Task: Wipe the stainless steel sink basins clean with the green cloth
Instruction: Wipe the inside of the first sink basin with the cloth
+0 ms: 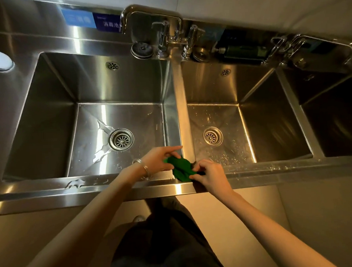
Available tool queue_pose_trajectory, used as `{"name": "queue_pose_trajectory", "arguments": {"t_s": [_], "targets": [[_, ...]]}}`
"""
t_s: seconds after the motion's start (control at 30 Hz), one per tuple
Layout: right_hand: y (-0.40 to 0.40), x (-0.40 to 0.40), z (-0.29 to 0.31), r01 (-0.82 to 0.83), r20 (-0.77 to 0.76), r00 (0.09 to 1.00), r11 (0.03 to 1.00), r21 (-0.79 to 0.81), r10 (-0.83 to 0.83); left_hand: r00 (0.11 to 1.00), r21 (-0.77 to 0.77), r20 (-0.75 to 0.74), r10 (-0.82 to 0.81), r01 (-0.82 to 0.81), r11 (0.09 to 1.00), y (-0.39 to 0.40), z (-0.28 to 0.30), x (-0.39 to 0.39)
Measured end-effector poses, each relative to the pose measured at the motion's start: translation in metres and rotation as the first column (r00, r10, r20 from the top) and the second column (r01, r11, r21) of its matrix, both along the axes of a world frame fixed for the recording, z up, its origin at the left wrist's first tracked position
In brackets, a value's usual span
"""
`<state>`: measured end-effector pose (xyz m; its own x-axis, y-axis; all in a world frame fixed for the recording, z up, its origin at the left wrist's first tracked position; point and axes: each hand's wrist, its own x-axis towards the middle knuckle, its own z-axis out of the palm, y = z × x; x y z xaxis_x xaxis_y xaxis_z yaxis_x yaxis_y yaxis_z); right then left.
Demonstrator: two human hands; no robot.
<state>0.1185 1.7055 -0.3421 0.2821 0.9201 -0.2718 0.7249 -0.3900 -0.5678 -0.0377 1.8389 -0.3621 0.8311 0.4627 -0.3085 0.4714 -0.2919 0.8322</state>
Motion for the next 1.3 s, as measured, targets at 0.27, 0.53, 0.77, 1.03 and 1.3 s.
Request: {"name": "queue_pose_trajectory", "arguments": {"t_s": [0.27, 0.53, 0.77, 1.03, 1.3], "targets": [[0.037, -0.036, 0.011, -0.355, 0.079, 0.927, 0.927, -0.124, 0.366, 0.976, 0.484, 0.120, 0.184, -0.219, 0.847, -0.020, -0.006, -0.101], [0.087, -0.127, 0.008, -0.545, 0.043, 0.833, 0.831, -0.112, 0.552, 0.695, 0.535, 0.190, 0.693, -0.665, 0.520, -0.038, -0.015, -0.206], [0.132, -0.224, 0.005, -0.659, 0.055, 0.749, 0.751, -0.039, 0.660, 0.612, 0.580, 0.092, 0.785, -0.674, 0.458, -0.036, -0.008, -0.268], [0.164, -0.292, 0.002, -0.741, 0.076, 0.666, 0.670, -0.043, 0.742, 0.513, 0.595, 0.064, 0.856, -0.708, 0.380, -0.055, 0.000, -0.297], [0.196, -0.349, -0.009, -0.813, 0.118, 0.579, 0.583, 0.003, 0.807, 0.392, 0.568, 0.066, 0.918, -0.771, 0.288, -0.056, 0.005, -0.301]]}}
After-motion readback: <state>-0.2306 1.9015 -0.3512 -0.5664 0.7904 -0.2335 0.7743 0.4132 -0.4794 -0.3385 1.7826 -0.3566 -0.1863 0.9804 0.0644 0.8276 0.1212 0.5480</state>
